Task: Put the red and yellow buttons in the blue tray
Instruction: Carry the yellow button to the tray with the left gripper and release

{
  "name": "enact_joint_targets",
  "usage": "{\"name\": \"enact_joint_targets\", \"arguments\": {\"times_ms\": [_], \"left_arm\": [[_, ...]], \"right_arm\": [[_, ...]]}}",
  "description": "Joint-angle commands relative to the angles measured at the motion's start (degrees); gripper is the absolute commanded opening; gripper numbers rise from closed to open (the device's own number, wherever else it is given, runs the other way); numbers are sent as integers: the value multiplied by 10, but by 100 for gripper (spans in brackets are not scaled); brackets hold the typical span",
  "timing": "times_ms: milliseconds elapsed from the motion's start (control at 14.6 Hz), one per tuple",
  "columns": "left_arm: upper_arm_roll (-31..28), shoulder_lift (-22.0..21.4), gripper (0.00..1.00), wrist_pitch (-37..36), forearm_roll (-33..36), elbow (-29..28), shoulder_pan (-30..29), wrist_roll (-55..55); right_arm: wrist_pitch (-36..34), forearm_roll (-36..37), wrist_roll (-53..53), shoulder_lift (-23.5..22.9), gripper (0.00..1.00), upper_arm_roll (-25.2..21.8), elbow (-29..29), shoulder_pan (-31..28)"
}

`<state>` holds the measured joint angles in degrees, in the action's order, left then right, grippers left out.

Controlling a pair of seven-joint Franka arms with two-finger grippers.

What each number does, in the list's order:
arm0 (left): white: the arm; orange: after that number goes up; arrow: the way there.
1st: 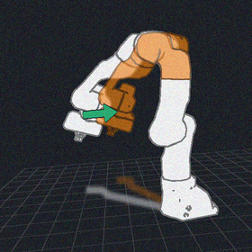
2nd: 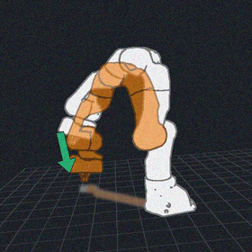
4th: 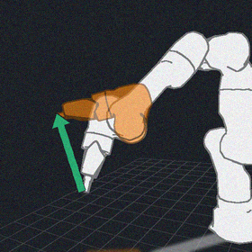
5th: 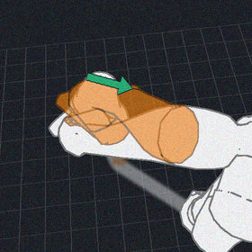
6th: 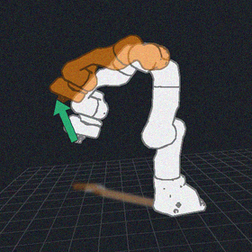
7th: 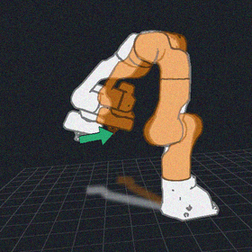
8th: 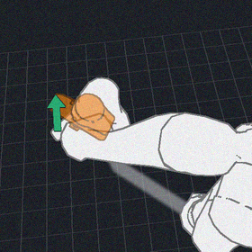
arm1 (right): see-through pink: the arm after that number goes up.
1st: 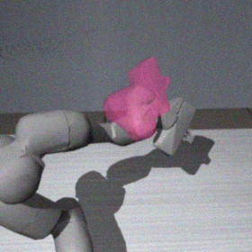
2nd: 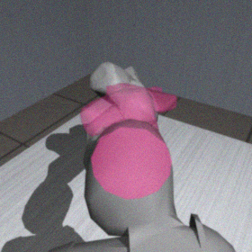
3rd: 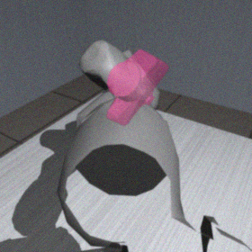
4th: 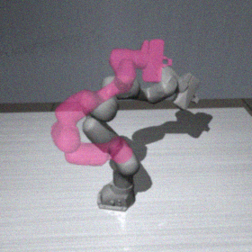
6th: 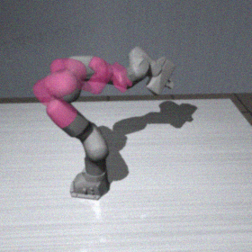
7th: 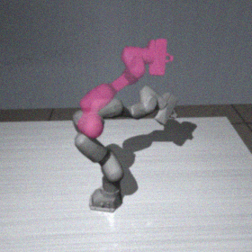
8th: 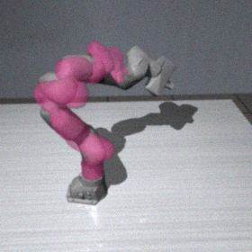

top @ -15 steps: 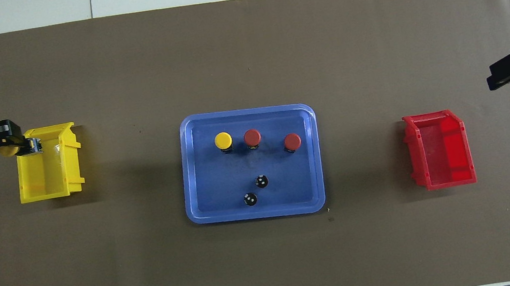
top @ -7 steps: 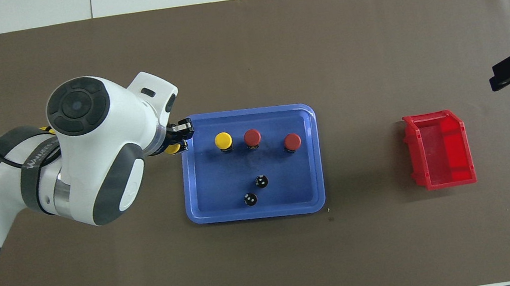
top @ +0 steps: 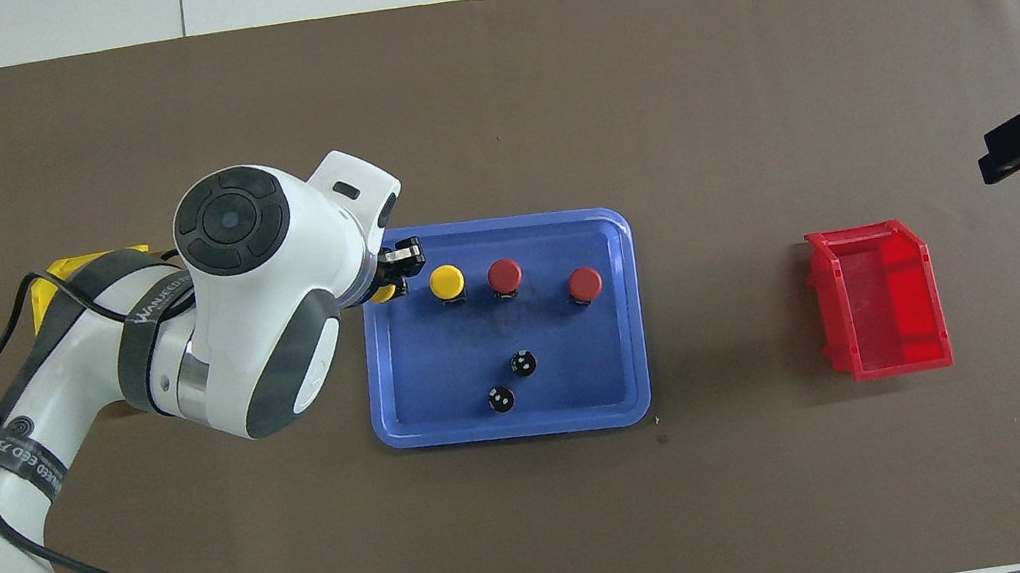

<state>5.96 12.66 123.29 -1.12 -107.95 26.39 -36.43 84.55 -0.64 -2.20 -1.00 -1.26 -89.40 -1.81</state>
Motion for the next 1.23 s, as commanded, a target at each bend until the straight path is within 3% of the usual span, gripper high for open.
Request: {"name": "enact_joint_targets", "arguments": {"times_ms": [0,478,547,615,683,820,957,1162], "left_arm": [[-9,-6,1,37,-2,-32,13,-8],[-10,19,4,70,-2,-46,21,-8],[-10,25,10,77,-2,-46,22,-8],[-10,26,29,78,-2,-46,21,-7],[-10,26,56,76,-2,-45,21,-7],[-12,25,83,64,1,-39,20,-7],[-13,20,98,37,5,-27,14,-1],[-17,13,100,-48,5,26,1,4]], "right_arm": [[-2,11,-4,15,100,4,-17,-5],[-4,10,-4,16,100,4,-17,-7],[-4,10,-4,16,100,4,-17,-7],[-4,10,-4,16,100,4,-17,-7],[-4,10,-4,16,100,4,-17,-7],[-2,10,-5,16,100,4,-17,-7],[-1,9,-5,15,100,4,-16,-7],[-2,6,-6,14,100,4,-14,-16]]}}
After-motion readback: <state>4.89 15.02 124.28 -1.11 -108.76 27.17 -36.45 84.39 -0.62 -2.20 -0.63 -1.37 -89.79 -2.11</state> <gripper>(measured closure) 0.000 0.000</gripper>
